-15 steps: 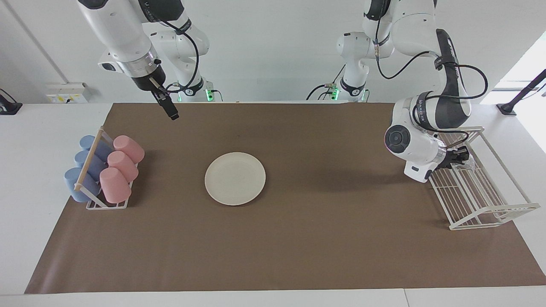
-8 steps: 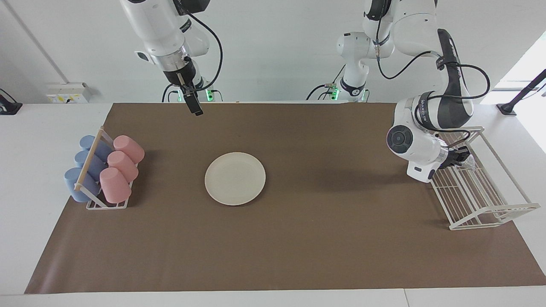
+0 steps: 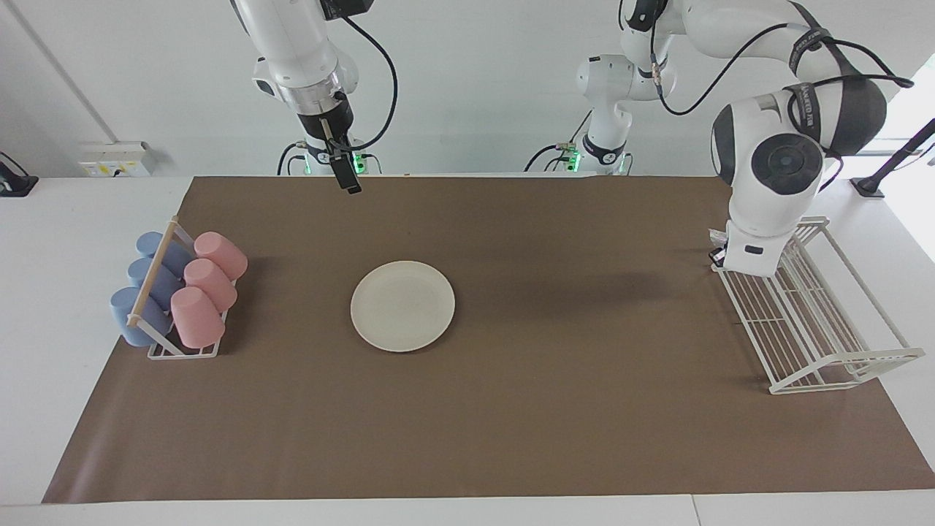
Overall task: Wipe plate with sponge
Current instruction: 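Carry the wrapped sponge toward the plate while the right gripper approaches, then hand the sponge from the left gripper to the right gripper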
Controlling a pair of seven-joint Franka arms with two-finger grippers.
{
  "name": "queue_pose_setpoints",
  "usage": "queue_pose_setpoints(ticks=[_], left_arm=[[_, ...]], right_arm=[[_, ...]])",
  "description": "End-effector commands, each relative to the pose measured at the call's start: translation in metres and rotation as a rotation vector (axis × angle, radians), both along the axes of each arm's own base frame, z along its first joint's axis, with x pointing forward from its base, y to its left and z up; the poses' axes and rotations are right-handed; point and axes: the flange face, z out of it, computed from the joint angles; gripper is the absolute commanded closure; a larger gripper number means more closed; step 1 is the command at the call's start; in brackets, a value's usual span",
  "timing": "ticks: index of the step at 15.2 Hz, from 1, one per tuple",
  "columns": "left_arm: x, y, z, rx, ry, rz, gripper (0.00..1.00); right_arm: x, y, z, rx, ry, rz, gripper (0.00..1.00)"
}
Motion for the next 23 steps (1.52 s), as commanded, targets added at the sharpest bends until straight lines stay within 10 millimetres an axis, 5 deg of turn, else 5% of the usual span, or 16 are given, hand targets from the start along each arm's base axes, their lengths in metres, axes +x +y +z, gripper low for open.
queue_pose_setpoints(ticks=[1,4,9,13,16,18,23], left_arm=[[-0.009,-0.005,0.029,-0.256,0.006,0.075,1.00],[-0.018,0.026,0.063,-0.598,-0.017,0.189,1.00],[-0.045,0.016,0.046,-1.007,0.021,0.268,1.00],[-0.095,0.002,0.016,-1.336,-0.035,0.293,1.00],[-0.116,-0.018,0.003,-1.493,-0.092,0.269,1.00],[-0.130,-0.053,-0.001,-1.563,-0.111,0.230,1.00],[-0.198,-0.105,-0.029,-1.673,-0.240,0.085,1.00]], right_arm=[[-0.007,0.003,0.002,0.004,-0.013,-0.023,0.00],[-0.007,0.003,0.003,0.004,-0.016,-0.025,0.00],[-0.005,0.002,0.002,0.009,-0.029,-0.018,0.00],[0.001,0.002,0.005,0.021,-0.065,-0.014,0.00],[-0.004,0.009,0.006,0.012,-0.051,-0.032,0.00],[-0.012,0.021,0.004,0.001,-0.020,-0.008,0.00],[-0.020,0.055,0.010,0.015,-0.050,-0.095,0.00]])
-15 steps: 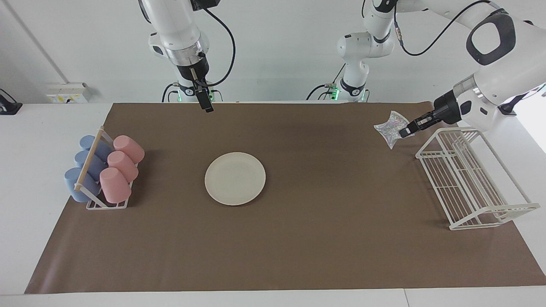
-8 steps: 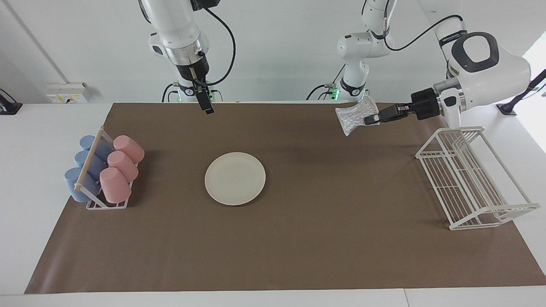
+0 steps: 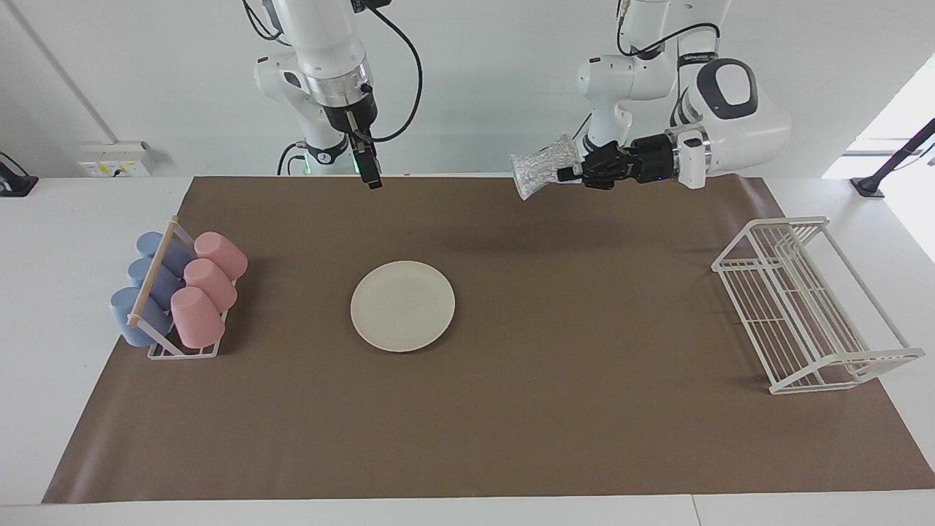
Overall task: Wipe plate with sponge
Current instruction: 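Hand the sponge from the left gripper to the right gripper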
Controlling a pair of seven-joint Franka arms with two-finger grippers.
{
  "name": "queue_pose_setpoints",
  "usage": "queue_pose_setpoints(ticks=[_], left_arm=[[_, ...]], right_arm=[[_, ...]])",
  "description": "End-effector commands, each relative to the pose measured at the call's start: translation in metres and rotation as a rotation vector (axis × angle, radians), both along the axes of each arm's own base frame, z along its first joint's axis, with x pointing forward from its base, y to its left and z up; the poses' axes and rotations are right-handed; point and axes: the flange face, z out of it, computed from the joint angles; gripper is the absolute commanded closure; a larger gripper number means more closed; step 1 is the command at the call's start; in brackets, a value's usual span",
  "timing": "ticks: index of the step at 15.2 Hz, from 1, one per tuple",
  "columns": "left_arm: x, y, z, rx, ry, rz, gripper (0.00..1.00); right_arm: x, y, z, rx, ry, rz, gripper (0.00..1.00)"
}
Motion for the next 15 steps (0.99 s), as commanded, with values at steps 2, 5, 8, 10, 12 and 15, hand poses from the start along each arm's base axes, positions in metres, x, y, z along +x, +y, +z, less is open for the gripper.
queue_pose_setpoints(ticks=[2,5,8,10,12,15], left_arm=[[-0.066,-0.034,-0.021,-0.048,-0.125,0.041,1.00],[-0.082,-0.058,-0.023,-0.094,-0.133,0.095,1.00],[-0.096,-0.071,-0.024,-0.111,-0.176,0.068,1.00],[-0.101,-0.074,-0.026,-0.119,-0.173,0.061,1.00],[-0.104,-0.079,-0.025,-0.126,-0.182,0.042,1.00],[-0.106,-0.081,-0.023,-0.144,-0.174,0.048,1.00]], right_arm=[[-0.019,0.036,0.005,0.013,-0.016,-0.048,0.00],[-0.040,0.075,0.010,0.019,-0.030,-0.047,0.00],[-0.059,0.099,0.010,0.020,-0.022,-0.063,0.00],[-0.065,0.110,0.010,0.054,-0.009,-0.063,0.00],[-0.070,0.123,0.013,0.081,-0.029,-0.080,0.00],[-0.080,0.136,0.008,0.103,-0.059,-0.081,0.00]])
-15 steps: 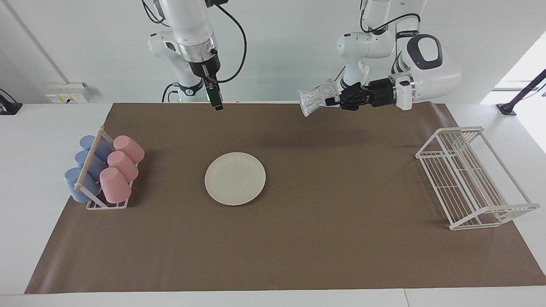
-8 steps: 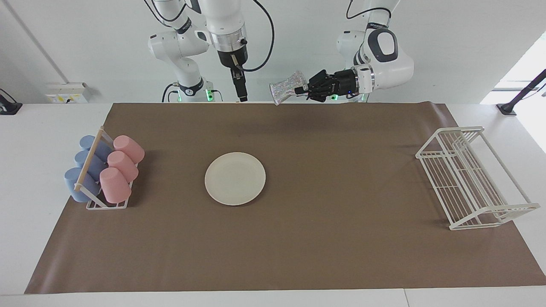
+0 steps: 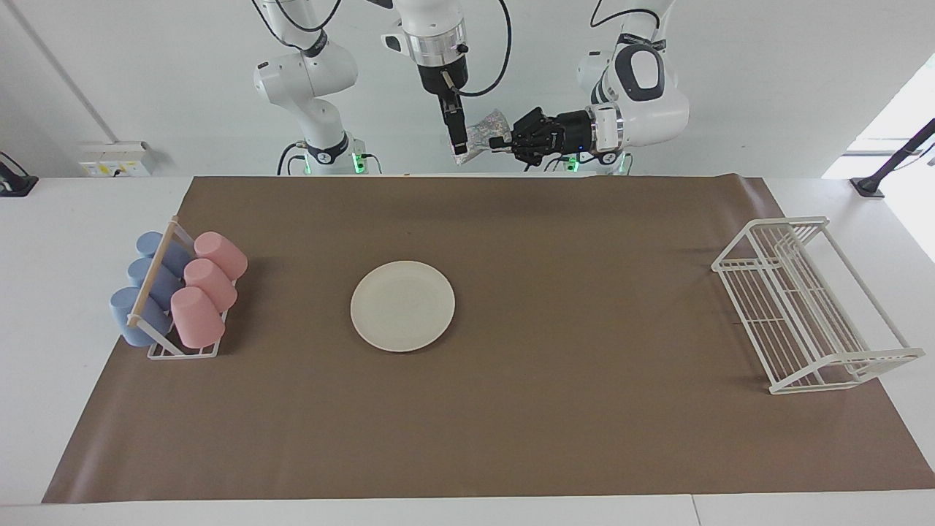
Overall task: Wipe plate with sponge
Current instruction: 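Hand the sponge from the left gripper to the right gripper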
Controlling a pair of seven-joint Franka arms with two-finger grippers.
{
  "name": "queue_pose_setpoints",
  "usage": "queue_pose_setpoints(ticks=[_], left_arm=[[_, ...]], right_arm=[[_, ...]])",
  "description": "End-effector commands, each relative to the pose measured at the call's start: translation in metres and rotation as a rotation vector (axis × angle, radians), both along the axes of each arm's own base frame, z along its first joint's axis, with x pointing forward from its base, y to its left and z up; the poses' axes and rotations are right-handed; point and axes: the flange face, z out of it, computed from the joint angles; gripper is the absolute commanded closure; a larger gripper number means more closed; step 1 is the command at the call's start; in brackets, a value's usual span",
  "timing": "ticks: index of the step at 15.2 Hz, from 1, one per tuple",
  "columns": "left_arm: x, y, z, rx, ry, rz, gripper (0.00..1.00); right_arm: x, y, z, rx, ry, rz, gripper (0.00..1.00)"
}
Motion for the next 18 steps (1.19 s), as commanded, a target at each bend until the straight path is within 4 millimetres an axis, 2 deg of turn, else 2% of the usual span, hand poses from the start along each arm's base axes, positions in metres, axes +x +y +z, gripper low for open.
queue_pose_setpoints(ticks=[1,2,7,14,17,18], left_arm=[[-0.011,0.002,0.003,-0.026,-0.014,0.013,1.00],[-0.012,0.002,0.003,-0.028,-0.014,0.011,1.00],[-0.017,-0.005,0.004,-0.032,-0.014,-0.011,1.00],[-0.020,-0.004,0.004,-0.043,-0.012,-0.023,1.00],[-0.020,-0.002,0.004,-0.047,-0.010,-0.023,1.00],[-0.020,-0.002,0.006,-0.051,-0.013,-0.027,1.00]], right_arm=[[-0.012,0.006,-0.009,0.027,-0.019,-0.029,0.00],[-0.023,0.018,-0.016,0.034,-0.030,-0.005,0.00],[-0.035,0.017,-0.029,0.019,-0.027,0.014,0.00],[-0.030,0.011,-0.032,0.011,-0.021,0.012,0.00],[-0.030,0.010,-0.031,0.006,-0.019,0.012,0.22],[-0.031,0.011,-0.030,0.006,-0.019,0.015,0.36]])
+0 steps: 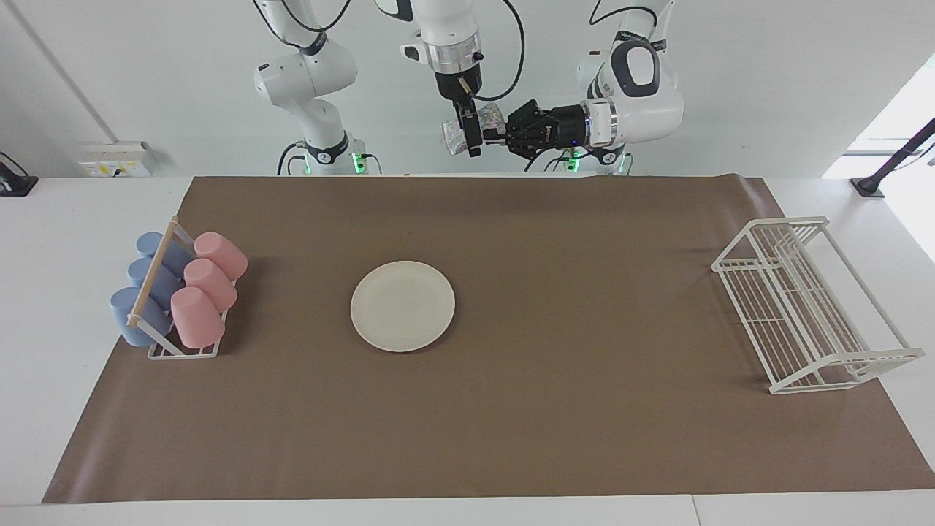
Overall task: Wipe plate with sponge
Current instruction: 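Hand the sponge from the left gripper to the right gripper, then lower the sponge onto the plate with the right gripper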
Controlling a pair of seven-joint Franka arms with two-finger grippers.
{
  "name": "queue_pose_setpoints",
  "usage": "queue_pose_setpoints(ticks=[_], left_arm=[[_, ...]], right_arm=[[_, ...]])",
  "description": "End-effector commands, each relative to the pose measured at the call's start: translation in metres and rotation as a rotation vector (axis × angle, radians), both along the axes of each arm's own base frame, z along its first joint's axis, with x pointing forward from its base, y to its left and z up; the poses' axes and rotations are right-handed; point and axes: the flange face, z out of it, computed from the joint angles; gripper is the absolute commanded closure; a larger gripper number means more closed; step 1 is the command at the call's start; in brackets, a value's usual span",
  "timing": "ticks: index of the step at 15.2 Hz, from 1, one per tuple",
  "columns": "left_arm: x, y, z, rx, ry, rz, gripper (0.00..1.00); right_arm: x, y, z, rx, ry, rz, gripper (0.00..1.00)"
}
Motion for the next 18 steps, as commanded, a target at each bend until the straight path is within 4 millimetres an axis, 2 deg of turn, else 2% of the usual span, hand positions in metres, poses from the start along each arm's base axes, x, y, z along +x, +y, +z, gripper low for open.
queue_pose_setpoints(ticks=[1,2,4,5,10,11,12,13,15,18], left_arm=[[-0.011,0.005,-0.001,-0.033,-0.005,-0.002,1.00],[-0.011,0.005,-0.001,-0.033,-0.005,-0.002,1.00],[-0.012,0.005,-0.001,-0.034,-0.005,-0.003,1.00],[-0.012,0.005,0.000,-0.035,-0.006,-0.003,1.00],[-0.012,0.003,0.001,-0.030,-0.010,-0.004,1.00],[-0.013,0.003,0.001,-0.027,-0.010,-0.006,0.87],[-0.013,0.002,0.001,-0.028,-0.001,-0.007,0.09],[-0.014,0.003,0.004,-0.028,-0.002,-0.005,0.00],[-0.014,0.003,0.004,-0.028,0.008,-0.004,0.00],[-0.013,0.004,0.003,-0.023,0.010,0.002,0.00]], right_arm=[[-0.003,-0.007,0.002,0.008,-0.004,-0.005,0.46],[-0.004,-0.006,0.003,0.008,-0.010,0.003,0.56],[-0.003,-0.007,0.004,0.004,-0.019,0.025,0.92],[-0.002,-0.008,0.004,0.003,-0.022,0.036,1.00],[0.003,-0.014,0.004,-0.006,-0.041,0.081,1.00],[0.003,-0.014,0.004,-0.007,-0.040,0.086,1.00],[0.003,-0.014,0.004,-0.007,-0.041,0.087,1.00],[0.004,-0.015,0.004,-0.008,-0.040,0.087,1.00],[0.005,-0.017,0.003,-0.009,-0.039,0.086,1.00],[0.021,-0.036,0.000,-0.008,-0.052,0.104,1.00]])
